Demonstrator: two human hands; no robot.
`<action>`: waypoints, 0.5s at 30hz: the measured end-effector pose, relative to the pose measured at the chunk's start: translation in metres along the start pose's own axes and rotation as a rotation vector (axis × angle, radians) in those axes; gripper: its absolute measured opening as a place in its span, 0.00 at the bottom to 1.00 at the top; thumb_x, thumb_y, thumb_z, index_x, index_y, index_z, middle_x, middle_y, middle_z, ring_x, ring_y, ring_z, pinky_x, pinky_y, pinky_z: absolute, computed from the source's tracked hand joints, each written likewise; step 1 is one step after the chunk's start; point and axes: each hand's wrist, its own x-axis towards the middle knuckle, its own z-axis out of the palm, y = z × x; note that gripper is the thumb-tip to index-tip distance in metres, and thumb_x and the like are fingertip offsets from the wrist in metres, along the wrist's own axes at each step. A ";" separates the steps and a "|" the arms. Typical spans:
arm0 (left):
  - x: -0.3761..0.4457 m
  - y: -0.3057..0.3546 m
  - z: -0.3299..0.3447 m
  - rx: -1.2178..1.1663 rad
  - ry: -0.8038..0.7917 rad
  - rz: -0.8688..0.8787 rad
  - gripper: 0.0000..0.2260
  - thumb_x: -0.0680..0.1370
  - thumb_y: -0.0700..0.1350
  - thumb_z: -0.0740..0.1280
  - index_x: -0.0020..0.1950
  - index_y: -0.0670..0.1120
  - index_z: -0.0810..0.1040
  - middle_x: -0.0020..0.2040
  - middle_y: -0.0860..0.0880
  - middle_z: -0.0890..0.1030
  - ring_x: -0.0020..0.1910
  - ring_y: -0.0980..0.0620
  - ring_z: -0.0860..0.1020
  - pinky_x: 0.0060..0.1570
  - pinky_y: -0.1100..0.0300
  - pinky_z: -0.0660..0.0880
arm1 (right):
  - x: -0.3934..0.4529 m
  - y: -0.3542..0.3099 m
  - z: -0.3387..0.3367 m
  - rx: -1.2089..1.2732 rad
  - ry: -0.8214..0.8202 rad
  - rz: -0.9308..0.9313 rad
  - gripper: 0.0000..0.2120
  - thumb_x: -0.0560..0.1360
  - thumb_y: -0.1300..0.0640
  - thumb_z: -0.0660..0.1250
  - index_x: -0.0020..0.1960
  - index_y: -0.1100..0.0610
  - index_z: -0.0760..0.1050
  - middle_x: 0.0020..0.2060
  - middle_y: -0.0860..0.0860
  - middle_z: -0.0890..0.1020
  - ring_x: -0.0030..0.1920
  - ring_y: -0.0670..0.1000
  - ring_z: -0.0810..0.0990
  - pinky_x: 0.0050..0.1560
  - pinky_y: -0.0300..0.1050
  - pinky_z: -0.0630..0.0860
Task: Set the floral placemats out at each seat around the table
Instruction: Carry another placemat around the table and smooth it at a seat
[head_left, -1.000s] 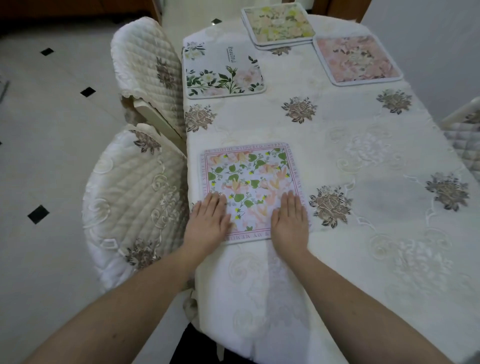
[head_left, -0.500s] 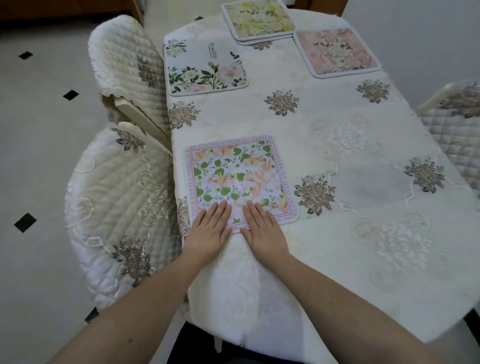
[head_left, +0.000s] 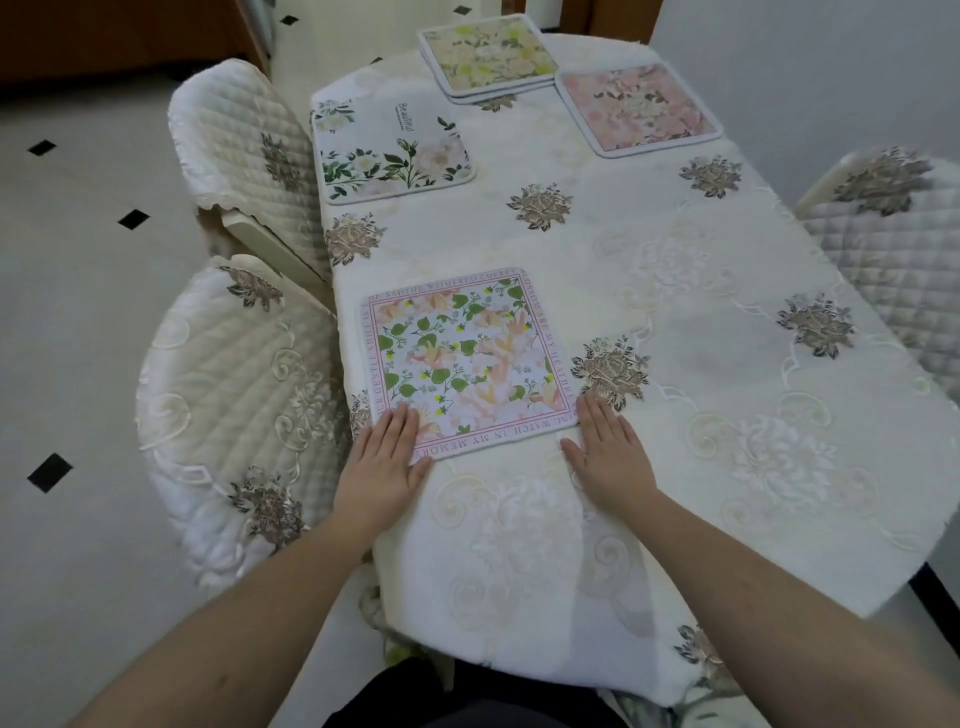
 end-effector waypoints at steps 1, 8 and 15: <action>-0.006 -0.001 -0.001 -0.003 0.009 -0.010 0.43 0.71 0.70 0.23 0.80 0.48 0.40 0.81 0.52 0.41 0.80 0.53 0.41 0.76 0.56 0.35 | -0.001 -0.001 -0.002 -0.005 -0.018 0.009 0.32 0.83 0.40 0.46 0.80 0.54 0.40 0.80 0.48 0.43 0.79 0.46 0.41 0.77 0.45 0.41; -0.040 -0.010 0.005 0.013 -0.091 -0.114 0.34 0.80 0.64 0.35 0.80 0.47 0.36 0.82 0.47 0.39 0.81 0.51 0.40 0.76 0.53 0.37 | -0.022 -0.033 -0.008 0.050 -0.096 0.164 0.32 0.83 0.40 0.47 0.81 0.54 0.44 0.81 0.53 0.48 0.80 0.54 0.48 0.77 0.51 0.48; -0.082 -0.019 -0.021 -0.009 -0.178 -0.018 0.27 0.84 0.59 0.46 0.82 0.49 0.52 0.81 0.48 0.56 0.80 0.49 0.54 0.77 0.48 0.50 | -0.075 -0.095 -0.005 0.072 -0.062 0.216 0.29 0.83 0.42 0.50 0.80 0.54 0.53 0.78 0.53 0.62 0.77 0.52 0.59 0.77 0.54 0.49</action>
